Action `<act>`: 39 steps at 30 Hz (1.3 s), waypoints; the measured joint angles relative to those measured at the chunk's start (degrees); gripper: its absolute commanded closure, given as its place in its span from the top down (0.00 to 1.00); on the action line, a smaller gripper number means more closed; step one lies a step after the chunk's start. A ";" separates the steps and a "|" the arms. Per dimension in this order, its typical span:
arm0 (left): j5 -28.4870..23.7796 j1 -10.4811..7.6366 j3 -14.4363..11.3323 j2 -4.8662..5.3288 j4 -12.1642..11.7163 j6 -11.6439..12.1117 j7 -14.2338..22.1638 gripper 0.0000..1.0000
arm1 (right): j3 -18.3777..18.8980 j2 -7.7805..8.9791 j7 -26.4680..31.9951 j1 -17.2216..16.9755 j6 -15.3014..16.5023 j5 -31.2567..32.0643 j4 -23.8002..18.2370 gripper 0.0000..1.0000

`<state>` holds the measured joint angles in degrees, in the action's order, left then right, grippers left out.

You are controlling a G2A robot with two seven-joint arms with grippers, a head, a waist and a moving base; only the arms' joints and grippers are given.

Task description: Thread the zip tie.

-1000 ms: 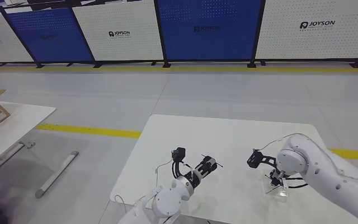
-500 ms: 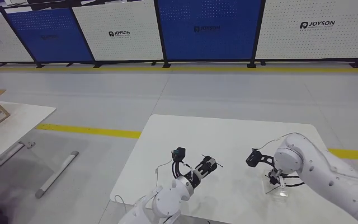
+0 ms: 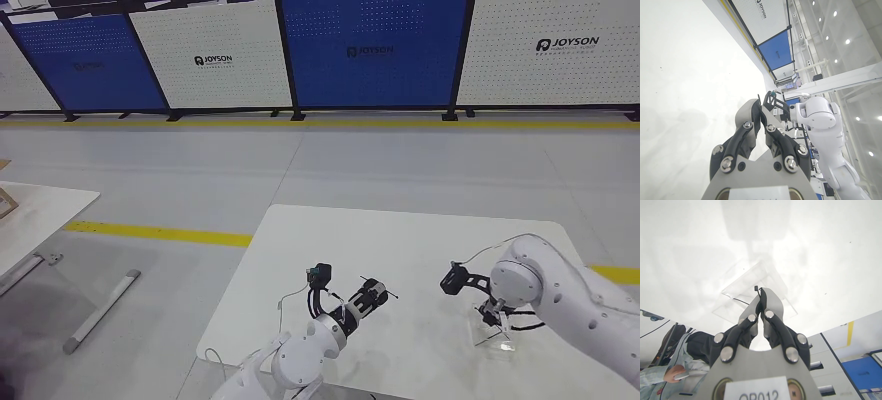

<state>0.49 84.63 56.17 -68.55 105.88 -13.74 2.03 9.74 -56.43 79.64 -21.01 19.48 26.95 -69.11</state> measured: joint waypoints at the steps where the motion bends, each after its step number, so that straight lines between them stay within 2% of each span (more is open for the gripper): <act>1: 0.00 0.00 0.00 0.00 0.00 0.00 0.00 0.00 | 0.00 0.32 0.00 0.18 0.00 -0.20 -0.57 0.00; 11: 0.00 0.00 0.00 0.00 0.00 0.00 0.00 0.00 | 0.00 5.07 0.00 3.21 0.00 -2.62 -5.82 0.00; 18: 0.00 0.00 0.00 0.00 0.00 0.00 0.00 0.00 | 0.00 7.11 -0.69 5.46 0.00 -3.21 -8.45 0.00; 22: 0.00 0.00 0.00 0.00 0.00 0.00 0.00 0.00 | 0.00 8.97 -8.14 6.09 0.00 -0.74 -9.12 0.00; 26: 0.00 0.00 0.00 0.00 0.00 0.00 0.00 0.00 | 0.00 11.88 -19.40 5.75 0.00 0.46 -10.58 0.00; 28: 0.00 0.00 0.00 0.00 0.00 0.00 0.00 0.00 | 0.00 12.00 -21.16 5.72 0.00 0.43 -10.69 0.00; 31: 0.00 0.00 0.00 0.00 0.00 0.00 0.00 0.00 | 0.00 11.93 -19.38 5.73 0.00 0.41 -10.64 0.00; 37: 0.00 0.00 0.00 0.00 0.00 0.00 0.00 0.00 | 0.03 11.93 -19.47 5.66 0.00 0.45 -10.71 0.00; 39: 0.00 0.00 0.00 0.00 0.00 0.00 0.00 0.00 | 0.61 12.15 -22.15 4.66 0.00 1.09 -11.97 0.00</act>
<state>0.49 84.63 56.17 -68.55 105.88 -13.74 2.03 10.36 -44.28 57.49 -16.35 19.48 28.04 -81.08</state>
